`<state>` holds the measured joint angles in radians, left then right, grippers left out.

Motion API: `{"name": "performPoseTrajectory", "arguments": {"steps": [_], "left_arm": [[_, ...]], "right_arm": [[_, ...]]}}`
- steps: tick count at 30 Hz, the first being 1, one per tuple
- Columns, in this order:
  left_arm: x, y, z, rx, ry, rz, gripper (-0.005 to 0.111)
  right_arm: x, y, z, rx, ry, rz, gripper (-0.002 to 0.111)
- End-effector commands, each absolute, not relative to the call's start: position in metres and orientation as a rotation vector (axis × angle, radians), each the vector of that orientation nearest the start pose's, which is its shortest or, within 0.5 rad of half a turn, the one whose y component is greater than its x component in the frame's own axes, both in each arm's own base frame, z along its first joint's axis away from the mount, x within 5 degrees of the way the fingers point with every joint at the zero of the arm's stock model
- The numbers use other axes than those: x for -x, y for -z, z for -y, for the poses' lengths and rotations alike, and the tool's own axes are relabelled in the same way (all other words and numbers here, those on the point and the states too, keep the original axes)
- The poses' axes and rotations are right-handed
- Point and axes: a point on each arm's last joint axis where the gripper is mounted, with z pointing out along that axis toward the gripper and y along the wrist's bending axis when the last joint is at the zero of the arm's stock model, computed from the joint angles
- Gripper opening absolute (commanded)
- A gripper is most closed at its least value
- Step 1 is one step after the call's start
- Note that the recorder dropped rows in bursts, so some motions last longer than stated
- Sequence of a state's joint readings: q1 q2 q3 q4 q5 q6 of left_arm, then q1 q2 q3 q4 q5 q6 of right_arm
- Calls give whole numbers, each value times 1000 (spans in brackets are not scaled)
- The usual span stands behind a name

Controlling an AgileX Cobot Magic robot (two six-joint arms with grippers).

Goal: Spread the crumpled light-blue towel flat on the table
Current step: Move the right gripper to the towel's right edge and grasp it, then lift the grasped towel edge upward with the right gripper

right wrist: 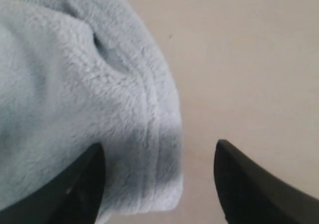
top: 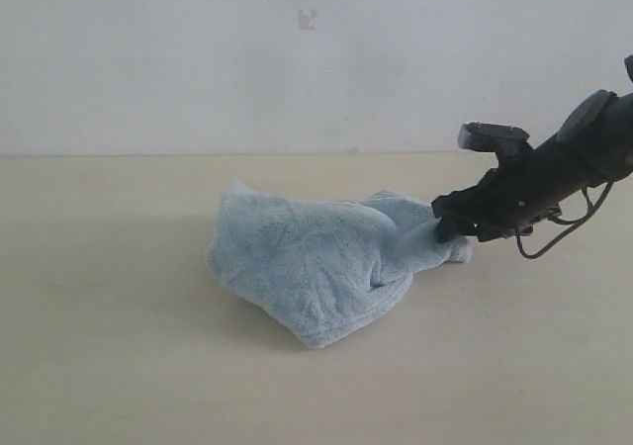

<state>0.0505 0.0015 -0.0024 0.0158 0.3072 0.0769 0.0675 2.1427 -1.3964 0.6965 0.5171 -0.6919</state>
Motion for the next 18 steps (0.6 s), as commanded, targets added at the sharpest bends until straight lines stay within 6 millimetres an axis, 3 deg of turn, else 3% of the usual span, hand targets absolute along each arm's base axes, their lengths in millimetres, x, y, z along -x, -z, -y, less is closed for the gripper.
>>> {"name": "performPoseTrajectory", "arguments": {"steps": [1,5,11,13,17,18], "left_arm": [[-54,-187,-3,-31,-97,-1777,4],[-54,-187,-3,-31,-97,-1777,4],[-54,-187,-3,-31,-97,-1777,4],[-54,-187,-3,-31,-97,-1777,4],[-54,-187,-3,-31,-97,-1777,4],[-54,-187,-3,-31,-97,-1777,4]], "right_arm": [[-441,-130,-55,230,-384,-2556,61],[-439,-122,-60,296,-416,-2568,61],[-431,-121,-89,544,-634,-2498,58],[-426,-124,-102,614,-726,-2473,45],[-418,-131,-117,693,-798,-2464,1],[-416,-136,-119,696,-818,-2457,0]]}}
